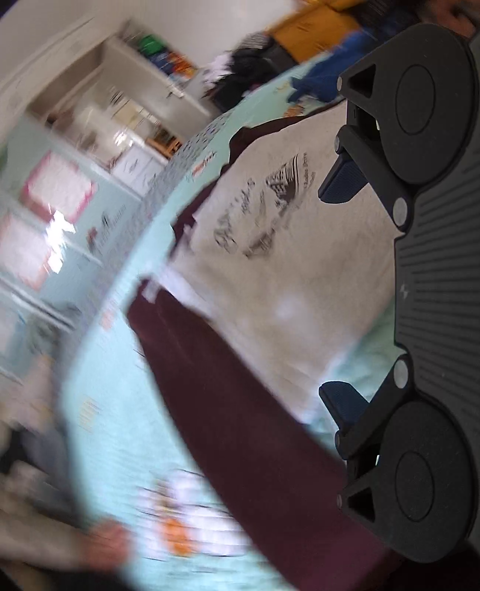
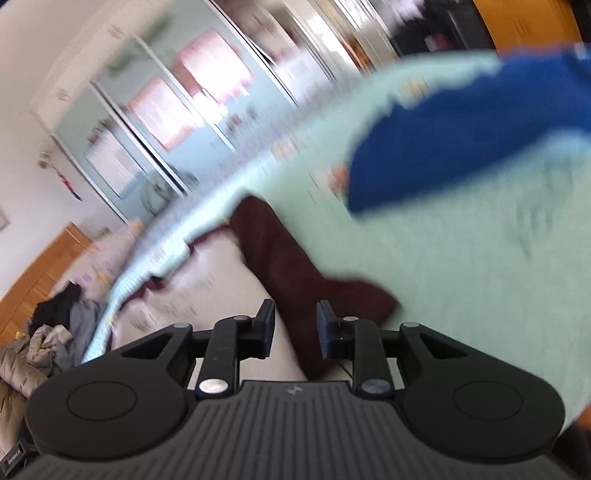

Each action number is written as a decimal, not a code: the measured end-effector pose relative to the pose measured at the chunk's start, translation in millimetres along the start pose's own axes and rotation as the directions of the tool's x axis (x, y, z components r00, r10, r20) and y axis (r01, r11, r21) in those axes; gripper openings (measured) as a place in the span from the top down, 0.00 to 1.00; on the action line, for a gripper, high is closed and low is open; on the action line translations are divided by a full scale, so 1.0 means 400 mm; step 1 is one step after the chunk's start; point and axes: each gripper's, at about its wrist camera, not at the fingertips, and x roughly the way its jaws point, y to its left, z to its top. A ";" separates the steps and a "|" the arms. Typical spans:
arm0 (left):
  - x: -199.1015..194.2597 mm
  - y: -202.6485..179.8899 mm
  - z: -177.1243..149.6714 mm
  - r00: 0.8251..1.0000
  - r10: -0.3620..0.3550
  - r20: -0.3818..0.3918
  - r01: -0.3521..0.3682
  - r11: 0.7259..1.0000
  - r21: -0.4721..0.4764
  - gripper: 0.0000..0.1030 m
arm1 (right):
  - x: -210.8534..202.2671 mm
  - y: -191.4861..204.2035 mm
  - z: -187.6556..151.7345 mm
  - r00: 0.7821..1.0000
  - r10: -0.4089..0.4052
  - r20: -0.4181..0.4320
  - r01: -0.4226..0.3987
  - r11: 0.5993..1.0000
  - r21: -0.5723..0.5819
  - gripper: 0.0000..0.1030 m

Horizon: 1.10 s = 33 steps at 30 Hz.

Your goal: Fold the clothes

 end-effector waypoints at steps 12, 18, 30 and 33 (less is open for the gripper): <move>0.216 -0.183 0.100 0.991 0.133 0.008 -0.131 0.957 0.259 0.01 | 0.219 0.329 -0.027 0.984 0.154 -0.086 -0.175 0.898 -0.404 0.19; 0.329 -0.173 0.147 0.985 0.171 -0.011 -0.165 0.964 0.210 0.01 | 0.301 0.363 -0.014 0.990 0.110 -0.085 -0.135 0.914 -0.382 0.18; 0.392 -0.112 0.020 0.974 0.217 -0.063 -0.196 0.950 0.244 0.01 | 0.364 0.256 -0.160 0.987 0.010 -0.159 -0.066 0.936 -0.347 0.15; 0.379 -0.110 0.010 0.974 0.214 -0.069 -0.189 0.945 0.265 0.01 | 0.339 0.242 -0.172 0.986 0.040 -0.163 -0.095 0.934 -0.345 0.13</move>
